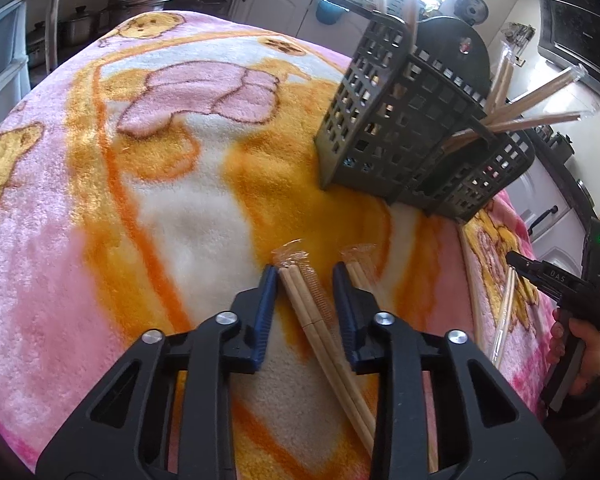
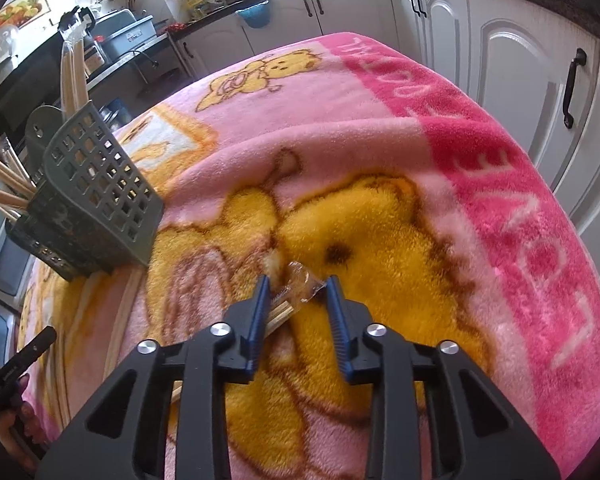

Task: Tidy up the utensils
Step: 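Close the right gripper on the wrapped chopstick pair, then lift the chopsticks with the right gripper toward the basket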

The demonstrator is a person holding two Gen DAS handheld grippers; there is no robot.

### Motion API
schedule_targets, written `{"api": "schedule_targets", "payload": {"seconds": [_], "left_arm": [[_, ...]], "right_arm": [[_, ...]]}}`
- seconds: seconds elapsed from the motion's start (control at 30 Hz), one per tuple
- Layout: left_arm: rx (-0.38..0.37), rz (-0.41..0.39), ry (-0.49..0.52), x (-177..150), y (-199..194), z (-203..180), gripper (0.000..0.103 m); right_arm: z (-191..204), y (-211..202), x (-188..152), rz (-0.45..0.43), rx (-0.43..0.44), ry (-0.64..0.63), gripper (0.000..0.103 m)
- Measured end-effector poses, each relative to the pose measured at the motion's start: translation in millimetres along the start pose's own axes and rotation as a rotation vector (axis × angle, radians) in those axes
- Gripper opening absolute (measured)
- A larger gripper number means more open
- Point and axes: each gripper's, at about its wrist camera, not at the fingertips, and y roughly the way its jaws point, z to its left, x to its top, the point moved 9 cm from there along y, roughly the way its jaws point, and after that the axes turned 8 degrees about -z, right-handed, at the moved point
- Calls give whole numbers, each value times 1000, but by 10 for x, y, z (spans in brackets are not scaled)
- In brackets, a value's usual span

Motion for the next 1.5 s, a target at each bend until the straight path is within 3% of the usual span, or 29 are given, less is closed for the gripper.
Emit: {"api": "schedule_targets", "payload": {"seconds": [0.23,0.43,0.73,1.17,1.5], "left_arm": [[-15,3,-29,11,-13,72,15],[-18,22,-16,17,-6,77,12],[-46,13,-35,78,-78,85,6],[-141,-190,18,642,-809,-341,3],[-201,-316,55,1049,-1193,-655,3]], "right_arm": [[24,35,59,-16,10,-21,8],[184,-120,145,-72,77,-38,7],[713,-678,387,-204,194,-145,7],[1565,-1535,569,-352,365,-318,7],[1767,-1824,643,-409,398,-359,7]]}}
